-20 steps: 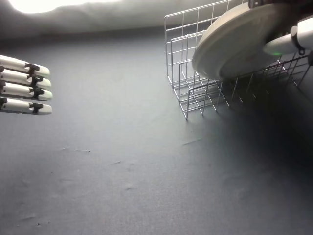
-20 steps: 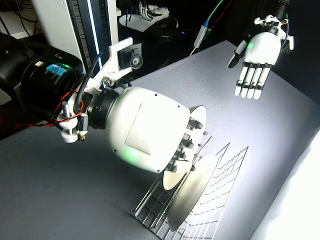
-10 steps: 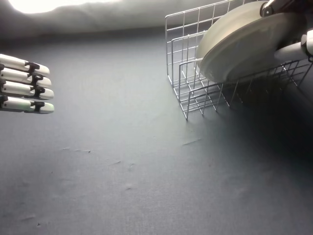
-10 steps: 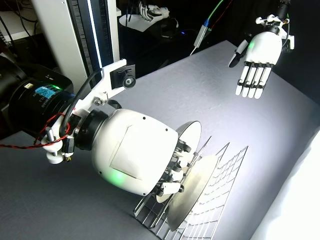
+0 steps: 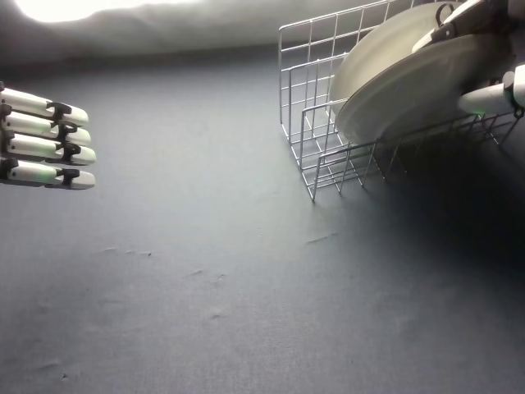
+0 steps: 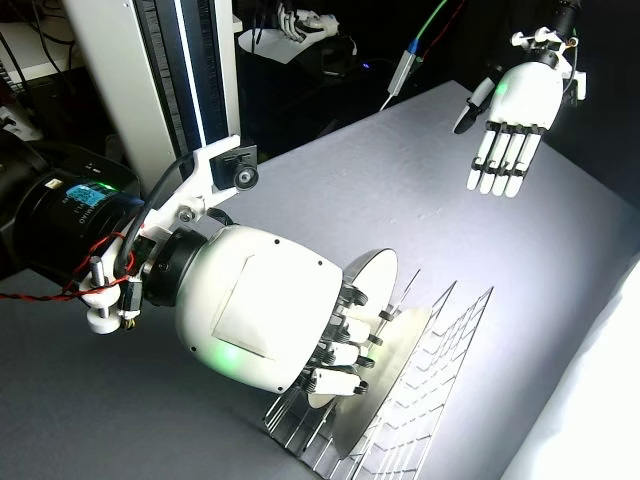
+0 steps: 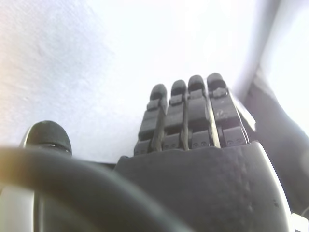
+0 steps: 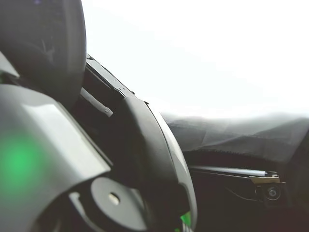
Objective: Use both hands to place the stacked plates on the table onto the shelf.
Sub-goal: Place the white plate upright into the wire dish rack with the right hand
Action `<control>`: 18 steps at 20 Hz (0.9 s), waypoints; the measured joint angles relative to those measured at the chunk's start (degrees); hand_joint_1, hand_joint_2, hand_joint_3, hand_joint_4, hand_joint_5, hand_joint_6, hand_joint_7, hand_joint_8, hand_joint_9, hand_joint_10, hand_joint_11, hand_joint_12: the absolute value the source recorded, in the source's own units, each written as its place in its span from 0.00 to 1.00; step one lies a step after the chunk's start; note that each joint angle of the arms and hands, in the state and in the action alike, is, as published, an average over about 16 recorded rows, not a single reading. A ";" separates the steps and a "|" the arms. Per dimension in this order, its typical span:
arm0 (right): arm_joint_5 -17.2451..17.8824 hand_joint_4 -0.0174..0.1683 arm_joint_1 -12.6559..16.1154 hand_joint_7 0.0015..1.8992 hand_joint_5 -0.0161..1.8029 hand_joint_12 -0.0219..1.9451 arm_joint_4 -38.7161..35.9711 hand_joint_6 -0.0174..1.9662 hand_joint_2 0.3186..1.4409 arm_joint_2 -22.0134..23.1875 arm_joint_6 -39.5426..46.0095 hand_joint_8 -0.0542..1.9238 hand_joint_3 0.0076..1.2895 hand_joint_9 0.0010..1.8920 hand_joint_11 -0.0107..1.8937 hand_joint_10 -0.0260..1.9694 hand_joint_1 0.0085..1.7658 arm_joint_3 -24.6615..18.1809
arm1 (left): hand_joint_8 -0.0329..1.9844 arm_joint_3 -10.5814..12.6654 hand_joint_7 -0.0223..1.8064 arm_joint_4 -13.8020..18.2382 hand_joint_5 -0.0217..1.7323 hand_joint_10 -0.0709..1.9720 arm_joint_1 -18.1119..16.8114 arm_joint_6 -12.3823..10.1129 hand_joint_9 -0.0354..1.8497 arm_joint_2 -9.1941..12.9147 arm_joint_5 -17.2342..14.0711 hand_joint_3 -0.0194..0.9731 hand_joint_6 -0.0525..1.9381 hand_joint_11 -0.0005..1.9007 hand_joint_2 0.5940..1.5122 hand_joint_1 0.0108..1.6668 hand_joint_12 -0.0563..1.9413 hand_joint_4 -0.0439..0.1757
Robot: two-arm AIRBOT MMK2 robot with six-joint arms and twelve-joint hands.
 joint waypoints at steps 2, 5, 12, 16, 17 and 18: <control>0.26 0.06 -0.35 0.43 0.43 0.56 -0.28 0.24 0.65 -0.01 -0.18 0.19 0.00 0.41 0.23 0.10 0.71 0.08 | 0.02 -0.10 0.02 -0.01 0.04 0.04 -0.02 -0.03 0.03 0.00 -0.03 0.03 0.03 0.01 0.57 0.01 0.02 0.19; 0.54 0.06 -0.76 0.40 0.40 0.58 -0.52 0.14 0.67 -0.02 -0.40 0.11 0.00 0.39 0.18 0.04 0.68 0.16 | 0.02 -0.21 0.02 -0.01 0.04 0.04 -0.02 -0.04 0.03 0.00 -0.07 0.03 0.03 0.01 0.57 0.01 0.02 0.19; 1.19 0.06 -1.13 0.33 0.33 0.62 -1.14 0.02 0.69 -0.02 -0.77 0.03 0.00 0.32 0.07 0.03 0.63 0.29 | 0.02 -0.42 0.02 0.01 0.04 0.04 -0.02 -0.04 0.03 0.00 -0.08 0.03 0.03 0.01 0.57 0.01 0.02 0.19; 1.90 0.06 -1.26 0.31 0.31 0.63 -2.31 0.02 0.70 -0.02 -0.91 0.03 0.00 0.30 0.04 0.02 0.61 0.30 | 0.02 -0.46 0.02 0.01 0.04 0.04 -0.01 -0.05 0.03 0.00 -0.08 0.03 0.03 0.01 0.57 0.01 0.02 0.19; 2.08 0.06 -1.25 0.30 0.30 0.63 -2.72 0.02 0.70 -0.02 -0.93 0.03 0.00 0.30 0.03 0.02 0.60 0.30 | 0.02 -0.46 0.02 0.01 0.04 0.04 -0.01 -0.05 0.03 0.00 -0.08 0.03 0.03 0.01 0.57 0.01 0.02 0.19; 2.26 0.06 -1.21 0.30 0.30 0.63 -3.21 0.02 0.70 -0.02 -0.96 0.03 0.00 0.30 0.03 0.02 0.60 0.30 | 0.02 -0.46 0.02 0.01 0.04 0.04 -0.01 -0.05 0.03 0.00 -0.08 0.03 0.03 0.01 0.57 0.01 0.02 0.19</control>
